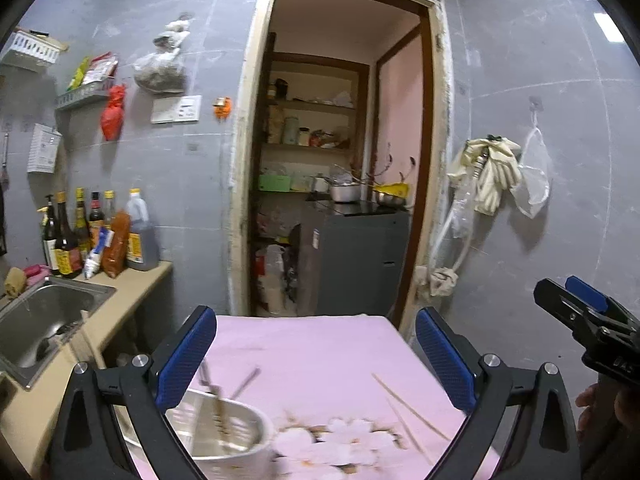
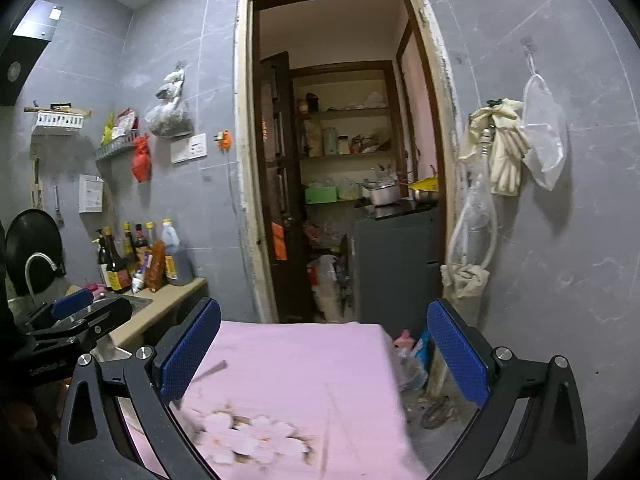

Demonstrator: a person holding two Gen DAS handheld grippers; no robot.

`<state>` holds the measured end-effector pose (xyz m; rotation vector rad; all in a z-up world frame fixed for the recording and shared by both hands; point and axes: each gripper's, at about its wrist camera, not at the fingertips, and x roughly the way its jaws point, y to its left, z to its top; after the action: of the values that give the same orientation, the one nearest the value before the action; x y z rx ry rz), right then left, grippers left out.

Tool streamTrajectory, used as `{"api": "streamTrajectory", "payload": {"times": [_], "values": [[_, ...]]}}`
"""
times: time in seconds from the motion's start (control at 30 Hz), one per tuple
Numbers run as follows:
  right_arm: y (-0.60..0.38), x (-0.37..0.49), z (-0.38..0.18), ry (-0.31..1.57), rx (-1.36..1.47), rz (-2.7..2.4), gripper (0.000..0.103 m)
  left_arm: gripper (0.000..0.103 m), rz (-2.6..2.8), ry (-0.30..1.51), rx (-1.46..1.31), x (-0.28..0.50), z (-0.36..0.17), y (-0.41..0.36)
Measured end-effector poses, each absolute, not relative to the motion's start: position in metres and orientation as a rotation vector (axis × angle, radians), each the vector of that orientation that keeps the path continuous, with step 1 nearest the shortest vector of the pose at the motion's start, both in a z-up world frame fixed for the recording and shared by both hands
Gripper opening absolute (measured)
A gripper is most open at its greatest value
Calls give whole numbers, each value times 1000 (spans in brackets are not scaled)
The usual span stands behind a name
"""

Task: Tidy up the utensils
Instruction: 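Move both tools away from the caddy back over the table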

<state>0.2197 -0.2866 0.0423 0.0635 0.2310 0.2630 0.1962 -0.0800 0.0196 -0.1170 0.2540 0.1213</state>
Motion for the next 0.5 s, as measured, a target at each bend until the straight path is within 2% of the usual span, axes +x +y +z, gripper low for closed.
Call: {"api": "streamTrajectory", "payload": {"times": [0.23, 0.5], "values": [[-330, 246, 17, 270, 60, 264, 102, 101, 94, 295, -104, 216, -2, -124], [-367, 302, -42, 419, 80, 340, 102, 101, 50, 454, -107, 242, -48, -157]]}}
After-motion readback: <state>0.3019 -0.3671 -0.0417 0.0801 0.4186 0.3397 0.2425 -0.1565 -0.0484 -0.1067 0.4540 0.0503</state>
